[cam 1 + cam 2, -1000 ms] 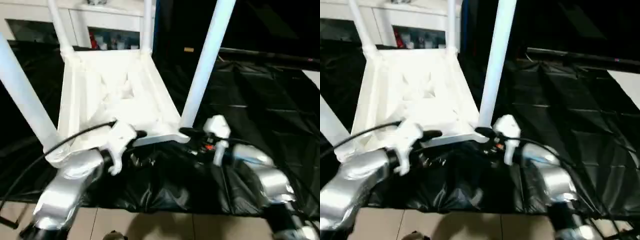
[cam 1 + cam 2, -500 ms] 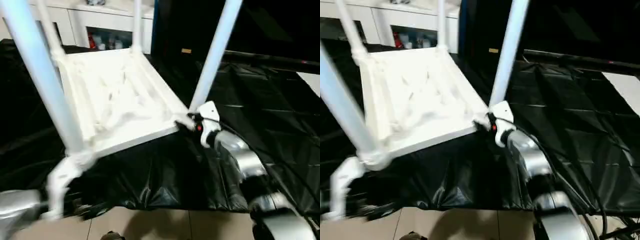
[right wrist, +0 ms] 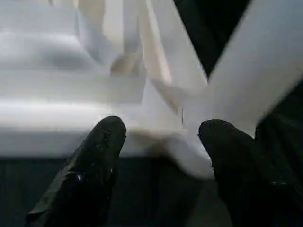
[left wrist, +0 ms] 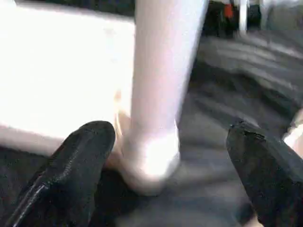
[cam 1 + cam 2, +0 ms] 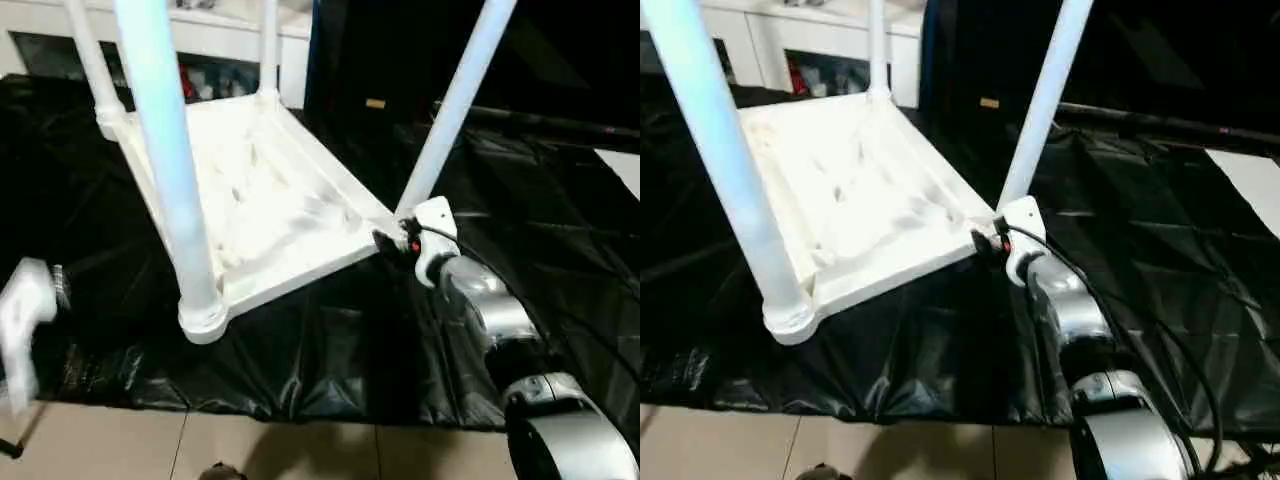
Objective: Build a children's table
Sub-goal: Rotate table base
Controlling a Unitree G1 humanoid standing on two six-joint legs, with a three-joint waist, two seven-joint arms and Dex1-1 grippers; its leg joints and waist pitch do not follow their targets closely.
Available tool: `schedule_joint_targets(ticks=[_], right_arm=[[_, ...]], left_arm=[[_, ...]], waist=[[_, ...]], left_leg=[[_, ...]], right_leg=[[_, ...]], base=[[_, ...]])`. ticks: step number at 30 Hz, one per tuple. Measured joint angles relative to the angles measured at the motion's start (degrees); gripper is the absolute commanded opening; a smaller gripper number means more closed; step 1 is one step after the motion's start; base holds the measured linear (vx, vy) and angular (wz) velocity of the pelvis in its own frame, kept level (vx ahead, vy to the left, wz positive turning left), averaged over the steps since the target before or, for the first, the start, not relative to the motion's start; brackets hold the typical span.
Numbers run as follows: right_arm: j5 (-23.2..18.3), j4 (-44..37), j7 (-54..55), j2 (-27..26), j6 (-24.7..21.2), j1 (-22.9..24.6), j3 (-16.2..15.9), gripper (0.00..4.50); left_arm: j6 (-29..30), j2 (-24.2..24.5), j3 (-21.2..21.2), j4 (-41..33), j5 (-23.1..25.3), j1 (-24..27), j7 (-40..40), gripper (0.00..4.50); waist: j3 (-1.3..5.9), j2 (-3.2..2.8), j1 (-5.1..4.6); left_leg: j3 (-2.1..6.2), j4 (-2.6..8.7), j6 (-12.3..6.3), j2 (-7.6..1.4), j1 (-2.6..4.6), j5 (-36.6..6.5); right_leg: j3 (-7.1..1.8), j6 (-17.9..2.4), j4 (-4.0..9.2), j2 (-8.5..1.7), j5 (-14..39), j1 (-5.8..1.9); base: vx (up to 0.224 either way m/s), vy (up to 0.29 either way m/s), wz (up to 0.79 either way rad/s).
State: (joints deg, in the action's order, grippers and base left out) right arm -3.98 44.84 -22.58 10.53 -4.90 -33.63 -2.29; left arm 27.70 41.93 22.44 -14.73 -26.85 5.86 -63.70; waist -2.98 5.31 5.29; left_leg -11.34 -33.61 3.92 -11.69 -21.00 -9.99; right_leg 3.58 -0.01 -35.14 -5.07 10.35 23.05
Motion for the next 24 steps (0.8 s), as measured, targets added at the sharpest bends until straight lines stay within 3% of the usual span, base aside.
schedule_joint_targets(ticks=[3, 11, 18, 24], right_arm=[[0.1, -1.6, -0.3, 1.0, -1.4, 2.9, -0.1, 3.02], [1.7, -3.5, 0.1, 1.9, -0.6, 4.9, -0.7, 3.02], [3.8, -0.6, 1.1, -0.7, 1.5, 4.0, -3.2, 3.02], [4.4, 4.0, 2.3, -0.7, 2.8, -0.3, -2.9, 3.02]], left_arm=[[-1.5, -3.8, -4.1, 3.0, 0.1, -5.3, 0.9, 4.42], [-4.9, -11.4, -10.6, 8.8, 2.1, -15.9, 2.7, 4.42], [-3.8, -17.3, -18.9, 8.3, -0.4, -20.3, 2.3, 4.42], [-4.4, -24.7, -26.5, 9.7, 2.1, -23.3, 2.4, 4.42]], waist=[[-0.01, -0.02, 0.02], [-0.19, -0.36, -0.13], [-0.60, -1.06, 0.36], [-0.71, -1.43, 0.49]], left_leg=[[-0.02, -0.02, 0.02, 0.00, -0.02, 0.0], [0.14, 0.03, 0.27, -0.17, 0.10, 0.2], [0.13, 0.00, 0.27, -0.16, 0.07, 0.2], [0.10, -0.04, 0.25, -0.16, 0.01, 0.2]], right_leg=[[-0.01, 0.0, 0.00, 0.00, 0.0, 0.03], [0.00, -0.2, -0.16, 0.24, -0.1, 0.07], [0.01, -0.4, -0.16, 0.21, -0.3, 0.06], [0.01, -0.4, -0.08, 0.21, -0.3, 0.05]], base=[[0.000, 0.000, 0.00], [0.000, 0.000, 0.00], [0.000, 0.000, 0.00], [0.000, 0.000, 0.00]])
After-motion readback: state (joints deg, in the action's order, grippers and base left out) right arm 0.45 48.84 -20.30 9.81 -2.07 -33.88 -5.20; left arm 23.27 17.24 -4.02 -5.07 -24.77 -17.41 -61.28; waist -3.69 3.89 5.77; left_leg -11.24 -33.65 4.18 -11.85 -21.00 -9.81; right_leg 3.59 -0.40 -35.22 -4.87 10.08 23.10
